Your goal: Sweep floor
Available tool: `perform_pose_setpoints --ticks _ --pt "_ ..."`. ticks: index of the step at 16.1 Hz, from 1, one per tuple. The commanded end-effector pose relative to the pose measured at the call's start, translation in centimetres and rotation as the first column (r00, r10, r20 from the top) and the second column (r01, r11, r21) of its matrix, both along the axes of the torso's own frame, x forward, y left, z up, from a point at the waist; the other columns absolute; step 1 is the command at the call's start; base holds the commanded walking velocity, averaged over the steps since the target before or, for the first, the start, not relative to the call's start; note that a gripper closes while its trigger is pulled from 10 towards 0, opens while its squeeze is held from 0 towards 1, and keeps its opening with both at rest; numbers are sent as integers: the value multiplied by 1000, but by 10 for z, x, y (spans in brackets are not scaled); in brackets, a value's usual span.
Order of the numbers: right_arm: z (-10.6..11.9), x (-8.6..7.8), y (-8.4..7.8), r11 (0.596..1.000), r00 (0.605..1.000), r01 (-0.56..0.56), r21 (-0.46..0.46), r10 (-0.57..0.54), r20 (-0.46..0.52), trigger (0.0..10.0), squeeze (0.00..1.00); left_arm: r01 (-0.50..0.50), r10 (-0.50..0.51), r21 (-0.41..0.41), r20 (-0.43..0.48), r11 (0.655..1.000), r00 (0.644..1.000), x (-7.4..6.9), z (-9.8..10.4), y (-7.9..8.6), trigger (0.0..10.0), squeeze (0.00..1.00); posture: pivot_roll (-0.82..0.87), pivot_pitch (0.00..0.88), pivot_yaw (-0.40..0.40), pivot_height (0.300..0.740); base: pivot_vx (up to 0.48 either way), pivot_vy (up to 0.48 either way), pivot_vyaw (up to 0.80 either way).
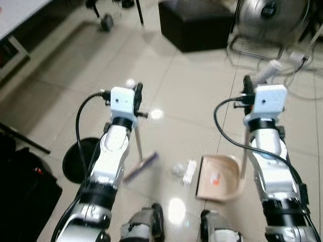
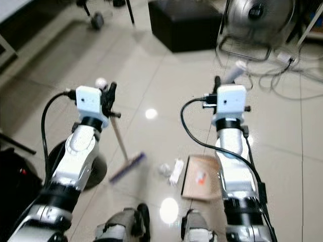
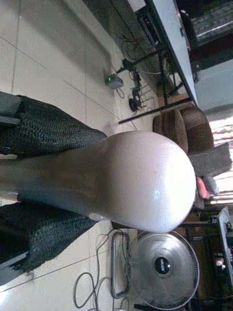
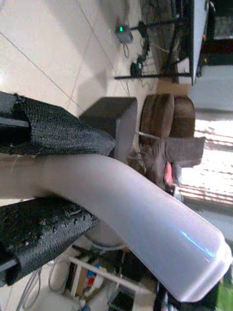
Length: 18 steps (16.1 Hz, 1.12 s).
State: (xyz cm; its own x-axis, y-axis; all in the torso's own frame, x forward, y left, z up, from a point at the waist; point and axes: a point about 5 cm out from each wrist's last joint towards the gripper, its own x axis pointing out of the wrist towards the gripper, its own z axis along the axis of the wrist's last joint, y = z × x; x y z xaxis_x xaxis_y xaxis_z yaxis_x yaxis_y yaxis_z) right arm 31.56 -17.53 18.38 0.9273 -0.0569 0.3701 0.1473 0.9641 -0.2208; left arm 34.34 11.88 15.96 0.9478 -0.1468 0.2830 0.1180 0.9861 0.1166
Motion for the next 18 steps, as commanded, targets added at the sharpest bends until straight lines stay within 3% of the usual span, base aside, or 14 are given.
perform_pose_setpoints --ticks 1,7,12,13,16,18 --pt "2 1 5 1000 999 -29 -9 29 32 10000 0 -15 15 -6 44 1000 999 3 5 1 10000 0 52 361 146 740 0 0 0" --pt "-16 13 18 999 999 -35 25 35 16 10000 0 8 -5 -47 60 999 998 14 0 -17 10000 0 64 402 170 740 0 0 0" --pt "-26 17 46 991 998 -57 123 57 2 10000 0 -2 4 -74 29 997 1000 16 -9 -32 10000 0 54 420 167 740 0 0 0" --pt "-28 17 56 990 997 -71 120 72 -1 10000 0 -5 7 -89 26 996 1000 18 -7 -40 10000 0 55 428 166 740 0 0 0" --pt "-31 17 59 991 998 -65 114 66 -12 10000 0 -1 5 -108 38 994 999 21 -1 -49 10000 0 55 429 171 740 0 0 0" --pt "-37 15 57 993 998 -47 112 52 -34 10000 0 96 -81 -205 77 974 994 22 15 -68 10000 0 61 432 173 740 0 0 0"
